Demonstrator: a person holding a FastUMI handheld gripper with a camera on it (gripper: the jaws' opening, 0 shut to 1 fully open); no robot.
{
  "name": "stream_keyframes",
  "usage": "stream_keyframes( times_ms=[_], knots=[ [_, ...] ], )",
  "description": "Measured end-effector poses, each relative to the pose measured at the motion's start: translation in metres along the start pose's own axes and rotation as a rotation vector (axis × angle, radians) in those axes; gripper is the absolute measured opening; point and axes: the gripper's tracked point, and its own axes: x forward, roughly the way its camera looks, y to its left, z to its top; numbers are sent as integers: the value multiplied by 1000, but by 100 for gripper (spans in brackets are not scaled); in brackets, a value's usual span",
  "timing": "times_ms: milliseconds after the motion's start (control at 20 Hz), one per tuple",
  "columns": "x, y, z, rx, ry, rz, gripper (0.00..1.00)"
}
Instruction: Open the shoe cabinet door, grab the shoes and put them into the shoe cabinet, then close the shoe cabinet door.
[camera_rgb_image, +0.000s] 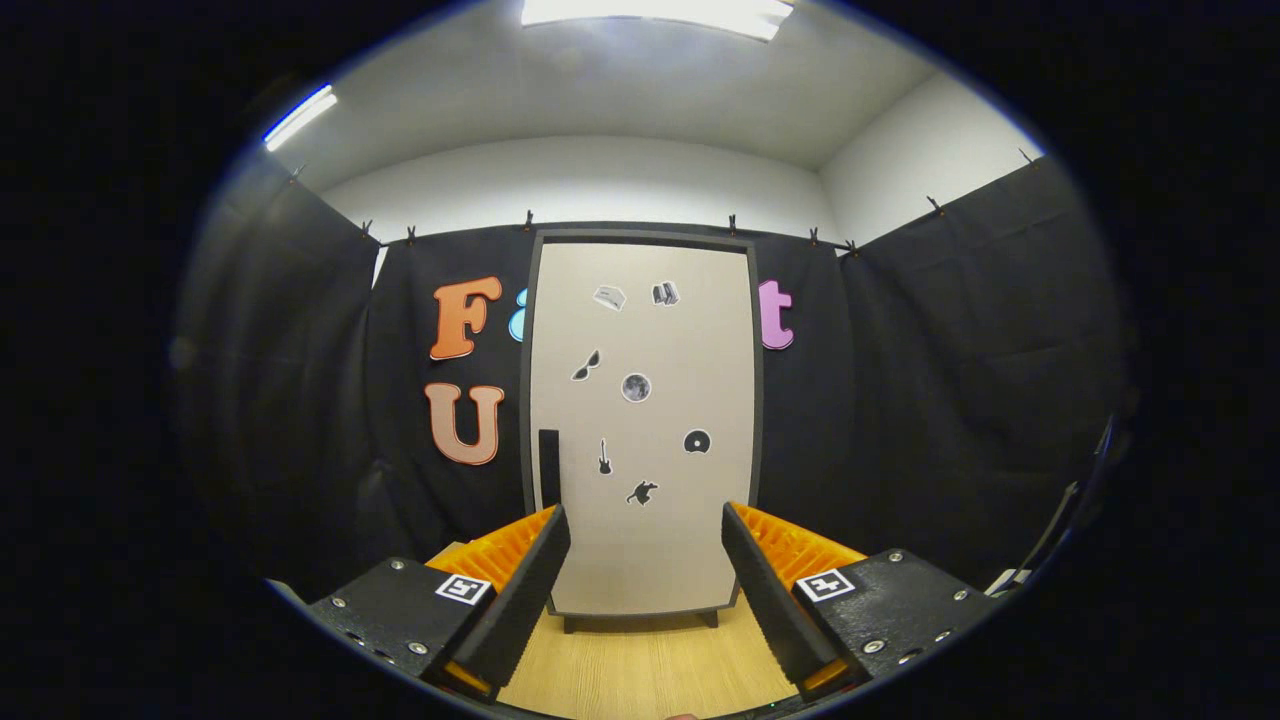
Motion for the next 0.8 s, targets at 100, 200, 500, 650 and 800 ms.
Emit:
stream_keyframes(
  times_ms=[100,200,500,650,800],
  knots=[
    [0,0,-1,2,0,2,95],
    [0,0,-3,3,5,4,95],
    [1,-1,-5,-7,16,2,95],
    [0,-3,-6,-5,16,-1,95],
    [0,-2,-6,-3,17,-1,95]
  ],
)
